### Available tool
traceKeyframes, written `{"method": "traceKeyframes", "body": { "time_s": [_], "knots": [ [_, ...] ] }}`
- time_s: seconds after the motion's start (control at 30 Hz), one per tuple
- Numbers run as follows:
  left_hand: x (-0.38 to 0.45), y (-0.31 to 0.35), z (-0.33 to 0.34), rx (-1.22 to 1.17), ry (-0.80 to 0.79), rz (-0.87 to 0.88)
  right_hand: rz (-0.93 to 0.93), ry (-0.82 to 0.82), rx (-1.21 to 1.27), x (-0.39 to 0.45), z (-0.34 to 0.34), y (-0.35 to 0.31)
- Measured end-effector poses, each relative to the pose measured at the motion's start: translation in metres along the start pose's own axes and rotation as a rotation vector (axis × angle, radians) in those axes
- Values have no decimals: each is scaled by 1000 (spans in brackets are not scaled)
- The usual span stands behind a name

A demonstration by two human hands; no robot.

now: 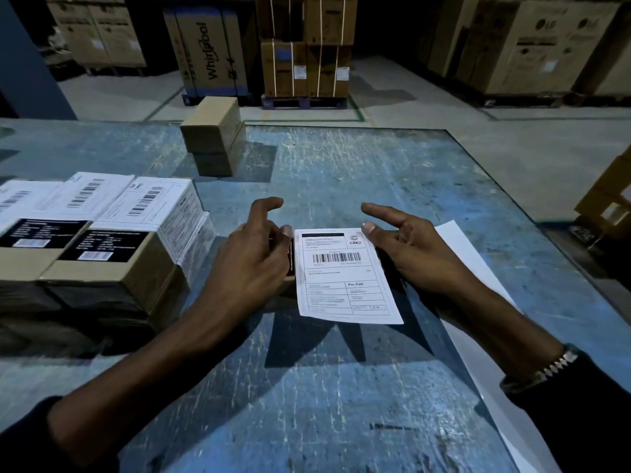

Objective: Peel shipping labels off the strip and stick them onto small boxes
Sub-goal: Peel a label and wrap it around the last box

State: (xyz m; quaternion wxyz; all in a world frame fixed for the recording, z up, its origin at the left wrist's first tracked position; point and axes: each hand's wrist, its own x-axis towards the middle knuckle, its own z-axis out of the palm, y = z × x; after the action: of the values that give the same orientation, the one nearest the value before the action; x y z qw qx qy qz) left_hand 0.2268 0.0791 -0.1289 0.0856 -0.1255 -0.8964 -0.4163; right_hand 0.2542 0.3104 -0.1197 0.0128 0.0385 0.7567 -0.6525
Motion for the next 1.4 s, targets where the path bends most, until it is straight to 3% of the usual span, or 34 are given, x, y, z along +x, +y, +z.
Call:
{"method": "traceKeyframes", "body": {
  "time_s": [0.23,0.37,0.57,0.67,0.83,1.03,1.27,1.4],
  "knots": [
    [-1,5,-3,104,-56,-52,31,-135,-112,-8,2,-5],
    [1,2,-2,-1,-32,-20,57,-74,32,-5,-3,-5],
    [-1,2,1,0,-17,-7,49,-16,-47,-6,4,-4],
    [0,4,-1,54,-48,-48,27,-76,-118,-11,9,-3],
    [1,0,-1,-20,-29,-27,46,-63,11,-10,4,-6],
    [-1,0,0,-21,5,25,28,26,-16,-8,7,-5],
    [2,-1,-2,-47,-12,-42,29,-60,-47,-15,17,-6],
    [4,-2,0,-159,-4,-15,54,47,39,-5,11,-6]
  ]
}}
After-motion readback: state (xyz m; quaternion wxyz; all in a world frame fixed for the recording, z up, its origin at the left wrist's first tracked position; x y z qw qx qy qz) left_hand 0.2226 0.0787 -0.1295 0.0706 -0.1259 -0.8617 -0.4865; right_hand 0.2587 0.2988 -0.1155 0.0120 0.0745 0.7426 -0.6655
